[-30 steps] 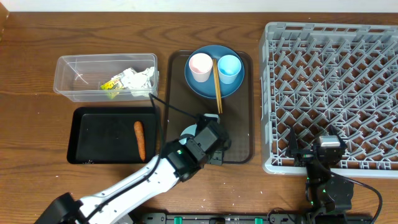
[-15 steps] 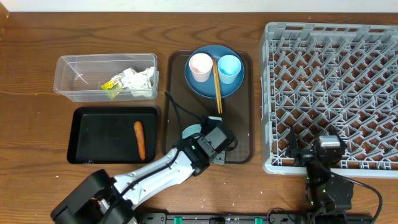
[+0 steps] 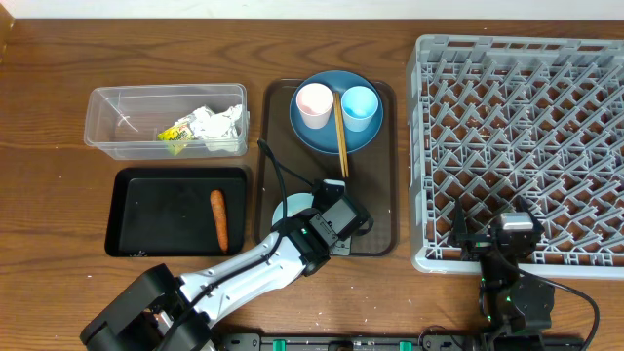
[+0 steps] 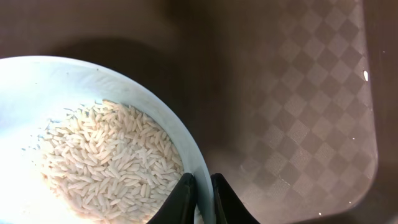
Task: Sort waste into correct bins and load items into the dishwasher rack
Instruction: 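Move the left gripper to the light-blue rice bowl and grasp its rim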
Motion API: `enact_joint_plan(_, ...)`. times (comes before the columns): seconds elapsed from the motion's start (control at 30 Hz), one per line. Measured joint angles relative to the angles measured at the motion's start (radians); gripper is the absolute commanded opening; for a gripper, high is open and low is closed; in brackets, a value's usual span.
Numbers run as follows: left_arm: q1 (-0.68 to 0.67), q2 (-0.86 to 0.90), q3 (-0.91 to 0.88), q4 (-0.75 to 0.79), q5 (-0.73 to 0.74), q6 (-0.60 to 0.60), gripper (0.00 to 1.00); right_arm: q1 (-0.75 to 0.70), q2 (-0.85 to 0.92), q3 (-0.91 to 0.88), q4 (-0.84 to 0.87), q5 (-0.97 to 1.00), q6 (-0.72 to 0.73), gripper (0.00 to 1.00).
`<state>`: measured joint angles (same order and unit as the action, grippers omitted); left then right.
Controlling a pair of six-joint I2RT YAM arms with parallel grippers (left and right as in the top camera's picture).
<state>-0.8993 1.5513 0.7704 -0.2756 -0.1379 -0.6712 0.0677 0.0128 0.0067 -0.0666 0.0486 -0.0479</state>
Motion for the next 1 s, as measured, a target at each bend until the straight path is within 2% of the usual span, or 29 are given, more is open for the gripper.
enact_joint_plan(0.17, 0.0, 0.0, 0.0, -0.003, -0.033, 0.031, 0.13, 0.0, 0.0, 0.0, 0.0, 0.0, 0.0, 0.99)
enact_joint_plan(0.27, 0.0, 0.0, 0.0, -0.005, -0.05, 0.052, 0.17, 0.0, 0.0, 0.0, 0.0, 0.0, 0.0, 0.99)
enact_joint_plan(0.3, 0.0, 0.0, 0.0, -0.005, -0.053, 0.06, 0.22, 0.0, 0.0, 0.0, 0.0, 0.0, 0.0, 0.99)
enact_joint_plan(0.37, 0.0, 0.0, 0.0, -0.013, -0.057, 0.072, 0.22, 0.0, 0.0, 0.0, 0.0, 0.0, 0.0, 0.99)
enact_joint_plan(0.7, 0.0, 0.0, 0.0, -0.031, -0.064, 0.077, 0.27, 0.0, 0.0, 0.0, 0.0, 0.0, 0.0, 0.99)
enact_joint_plan(0.8, 0.0, 0.0, 0.0, -0.031, -0.064, 0.077, 0.34, 0.0, 0.0, 0.0, 0.0, 0.0, 0.0, 0.99)
enact_joint_plan(1.0, 0.0, 0.0, 0.0, -0.031, -0.064, 0.081, 0.37, 0.0, 0.0, 0.0, 0.0, 0.0, 0.0, 0.99)
